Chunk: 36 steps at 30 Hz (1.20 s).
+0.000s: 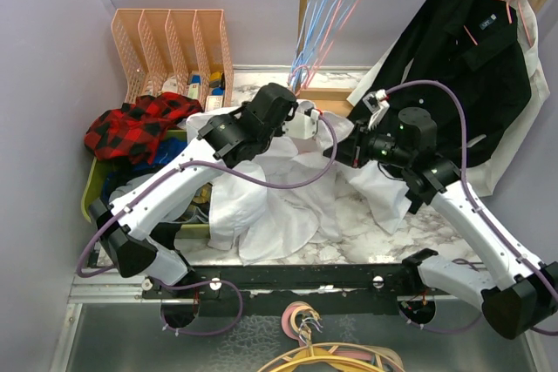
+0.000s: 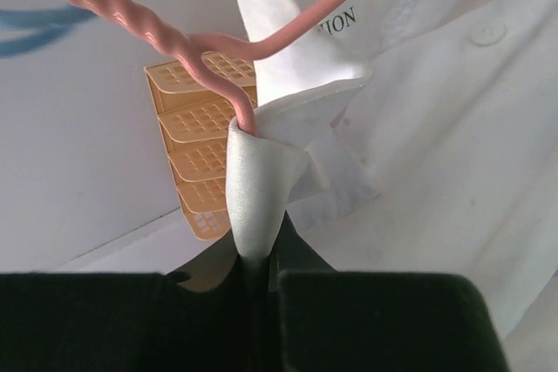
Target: Place the shirt on the hanger
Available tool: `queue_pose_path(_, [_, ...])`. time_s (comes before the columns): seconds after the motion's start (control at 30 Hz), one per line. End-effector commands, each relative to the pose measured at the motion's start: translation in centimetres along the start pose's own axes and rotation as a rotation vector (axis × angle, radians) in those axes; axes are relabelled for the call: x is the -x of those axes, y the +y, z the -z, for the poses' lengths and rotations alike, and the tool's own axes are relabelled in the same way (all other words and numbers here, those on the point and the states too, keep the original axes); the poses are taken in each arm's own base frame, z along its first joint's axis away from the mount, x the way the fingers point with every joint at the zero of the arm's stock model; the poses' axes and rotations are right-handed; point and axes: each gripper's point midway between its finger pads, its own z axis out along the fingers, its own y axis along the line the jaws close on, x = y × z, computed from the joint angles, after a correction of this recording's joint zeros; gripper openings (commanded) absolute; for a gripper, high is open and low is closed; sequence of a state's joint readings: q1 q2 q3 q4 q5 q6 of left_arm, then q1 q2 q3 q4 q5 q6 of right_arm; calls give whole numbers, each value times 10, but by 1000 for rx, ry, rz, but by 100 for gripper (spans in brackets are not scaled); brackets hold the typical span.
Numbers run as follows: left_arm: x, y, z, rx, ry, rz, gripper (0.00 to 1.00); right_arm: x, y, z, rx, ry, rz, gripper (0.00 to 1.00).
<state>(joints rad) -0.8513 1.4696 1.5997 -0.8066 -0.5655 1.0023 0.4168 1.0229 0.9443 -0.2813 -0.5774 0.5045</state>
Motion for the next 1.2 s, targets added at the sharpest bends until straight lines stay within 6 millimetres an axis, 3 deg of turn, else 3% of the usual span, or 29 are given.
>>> queue_pose_path(0.0, [10,28,10,108,-58,158,0,-22,3,-7,85,71,-58,1])
queue_pose_path(0.23, [7,24,9,106,-65,204,0,-26,15,-17,219,79,-96,1])
queue_pose_path(0.4, [6,15,7,76,-68,199,0,-7,43,-12,354,33,-79,1])
queue_pose_path(0.53, [-18,-1,-3,102,30,77,0,21,37,-10,231,-28,-9,1])
queue_pose_path(0.63, [-38,2,-2,145,78,42,0,28,25,-10,125,-13,9,1])
queue_pose_path(0.77, [-46,13,5,177,73,107,0,31,26,-5,103,-14,20,1])
queue_pose_path(0.97, [-30,25,20,150,-59,270,0,4,21,-11,150,38,-46,1])
queue_pose_path(1.17, [1,19,43,-3,-249,376,0,-12,21,-15,218,38,-92,1])
